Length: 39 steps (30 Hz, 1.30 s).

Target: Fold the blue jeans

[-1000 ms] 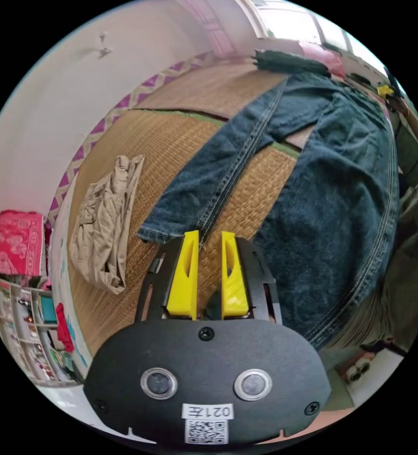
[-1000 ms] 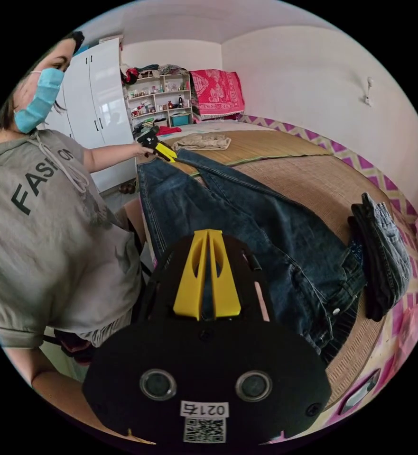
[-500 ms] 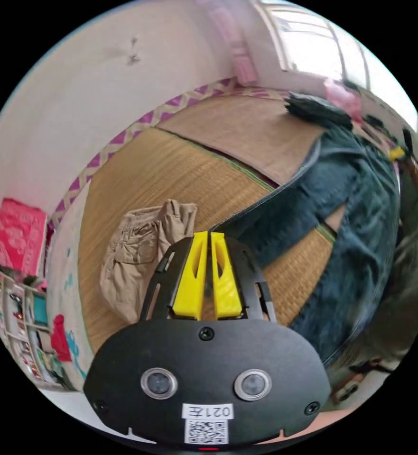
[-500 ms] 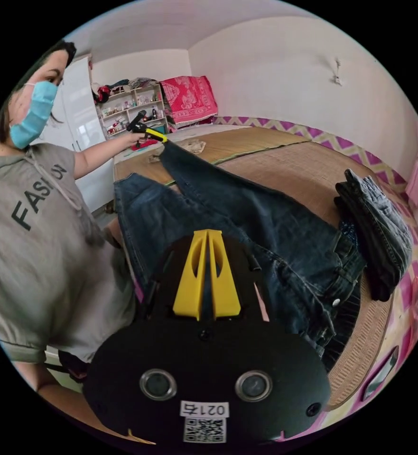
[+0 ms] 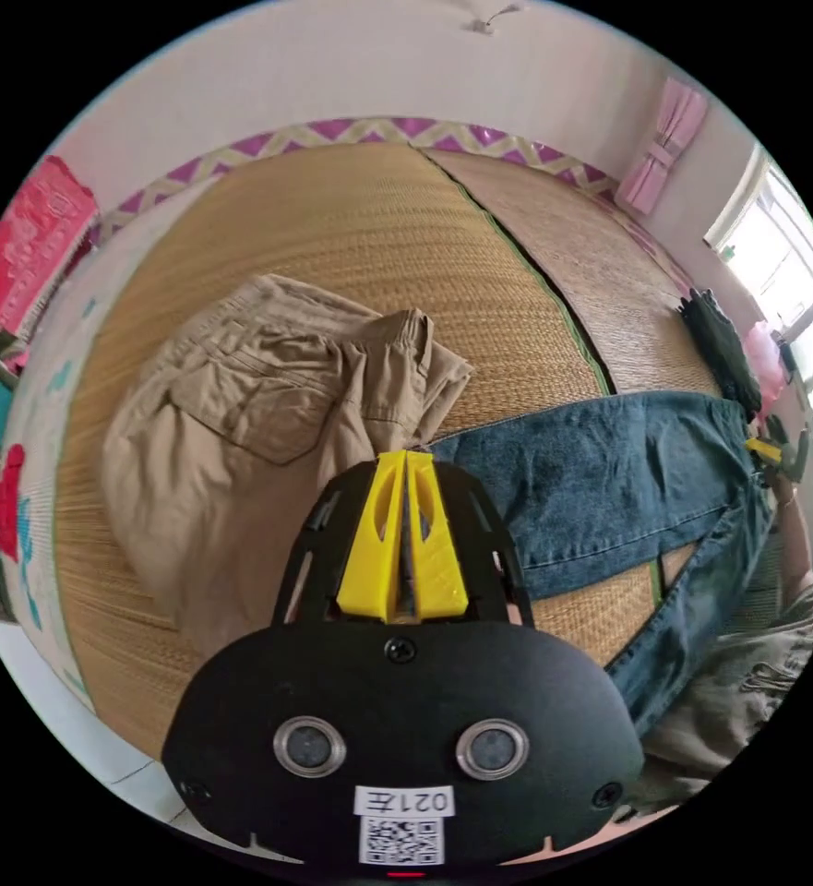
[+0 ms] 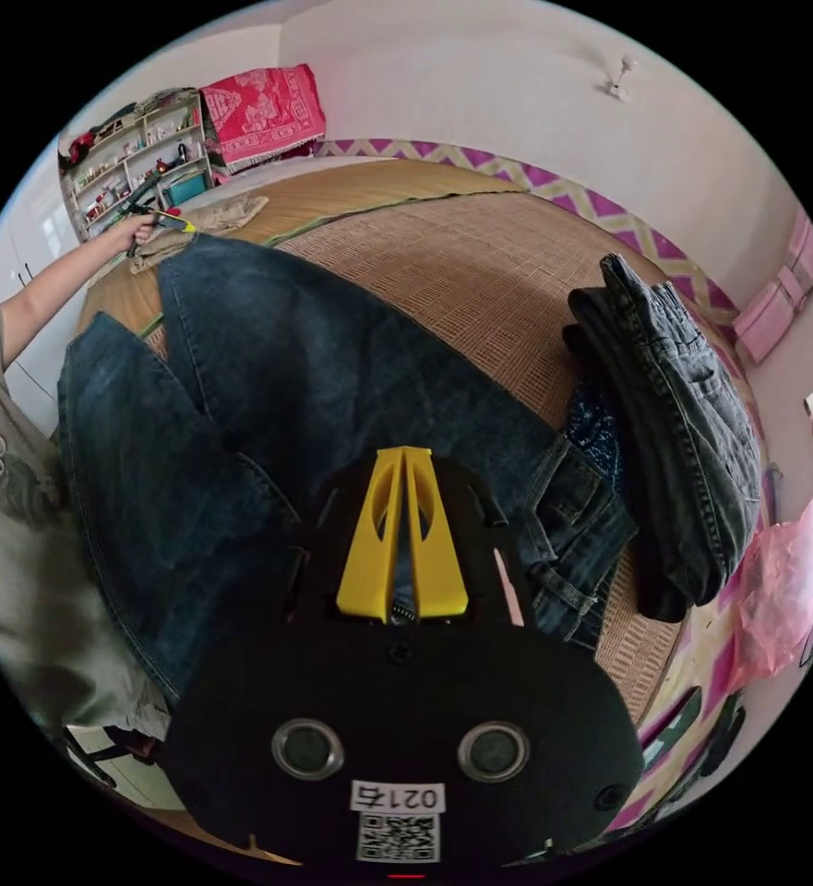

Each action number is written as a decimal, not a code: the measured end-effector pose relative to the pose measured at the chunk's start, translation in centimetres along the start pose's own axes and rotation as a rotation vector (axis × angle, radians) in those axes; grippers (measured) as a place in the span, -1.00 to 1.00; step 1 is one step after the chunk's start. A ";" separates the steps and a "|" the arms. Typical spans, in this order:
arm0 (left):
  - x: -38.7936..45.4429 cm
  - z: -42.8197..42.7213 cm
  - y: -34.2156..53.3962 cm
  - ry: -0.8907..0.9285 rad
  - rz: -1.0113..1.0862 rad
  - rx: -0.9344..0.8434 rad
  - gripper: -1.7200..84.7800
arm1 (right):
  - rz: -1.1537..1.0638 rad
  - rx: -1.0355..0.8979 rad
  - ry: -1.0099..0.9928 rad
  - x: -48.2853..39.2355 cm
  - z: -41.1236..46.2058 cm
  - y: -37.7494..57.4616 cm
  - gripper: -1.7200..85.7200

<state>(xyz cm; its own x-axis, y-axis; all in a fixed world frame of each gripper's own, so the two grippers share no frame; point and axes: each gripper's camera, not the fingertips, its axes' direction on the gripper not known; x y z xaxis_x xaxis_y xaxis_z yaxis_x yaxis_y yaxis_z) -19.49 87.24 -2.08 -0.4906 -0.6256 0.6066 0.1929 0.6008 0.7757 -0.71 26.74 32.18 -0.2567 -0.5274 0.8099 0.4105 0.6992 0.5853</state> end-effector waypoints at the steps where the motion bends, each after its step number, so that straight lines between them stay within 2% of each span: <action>1: 0.5 -1.8 1.6 -0.065 0.027 0.051 -0.98 | 0.003 -0.010 0.007 0.0 0.5 0.1 -0.98; 3: 1.2 -3.7 3.7 -0.092 0.081 0.094 -0.98 | 0.005 -0.060 0.044 -0.3 2.9 1.2 -0.98; 5: 1.7 -4.9 5.9 -0.075 0.115 0.083 -0.98 | 0.056 -0.021 0.027 0.0 2.5 2.3 -0.98; 9: 2.3 -7.1 10.4 -0.072 0.133 0.100 -0.98 | 0.137 -0.065 0.004 -1.0 0.4 4.3 -0.98; 10: 2.4 -7.8 12.4 -0.050 0.134 0.105 -0.98 | 0.147 -0.037 0.013 -1.4 -0.5 5.0 -0.98; 12: 2.5 -9.1 16.0 -0.018 0.125 0.117 -0.98 | 0.207 0.171 -0.030 -3.3 -6.2 9.6 -0.97; 15: 3.3 -12.3 23.1 0.065 0.118 0.162 -0.97 | 0.241 0.255 -0.058 -7.0 -11.3 16.3 -0.95; 18: 4.2 -16.5 31.2 0.181 0.062 0.257 -0.94 | 0.387 0.282 -0.044 -9.8 -15.2 24.9 -0.87; 20: 3.9 -18.6 37.6 0.309 -0.044 0.324 -0.86 | 0.523 0.294 -0.024 -10.8 -17.2 30.7 -0.84; 25: 2.0 -18.4 48.8 0.433 -0.311 0.374 -0.77 | 0.860 0.332 0.056 -13.5 -20.7 45.2 -0.80; 29: -0.3 -16.7 55.1 0.517 -0.536 0.417 -0.77 | 1.079 0.386 -0.023 -13.8 -20.0 53.5 -0.75; 34: -1.1 -16.5 57.1 0.527 -0.645 0.426 -0.80 | 1.177 0.369 -0.113 -12.3 -16.3 56.7 -0.71; 39: -1.0 -18.8 57.8 0.530 -0.711 0.432 -0.77 | 1.312 0.514 -0.483 -9.6 -11.2 60.2 -0.78</action>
<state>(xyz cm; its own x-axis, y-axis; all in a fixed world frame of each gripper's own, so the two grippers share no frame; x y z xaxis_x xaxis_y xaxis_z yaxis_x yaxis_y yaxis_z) 8.16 113.21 45.41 0.0928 -0.9901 0.1053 -0.3783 0.0627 0.9236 36.32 68.53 59.22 -0.2578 0.7326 0.6300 0.2540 0.6805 -0.6873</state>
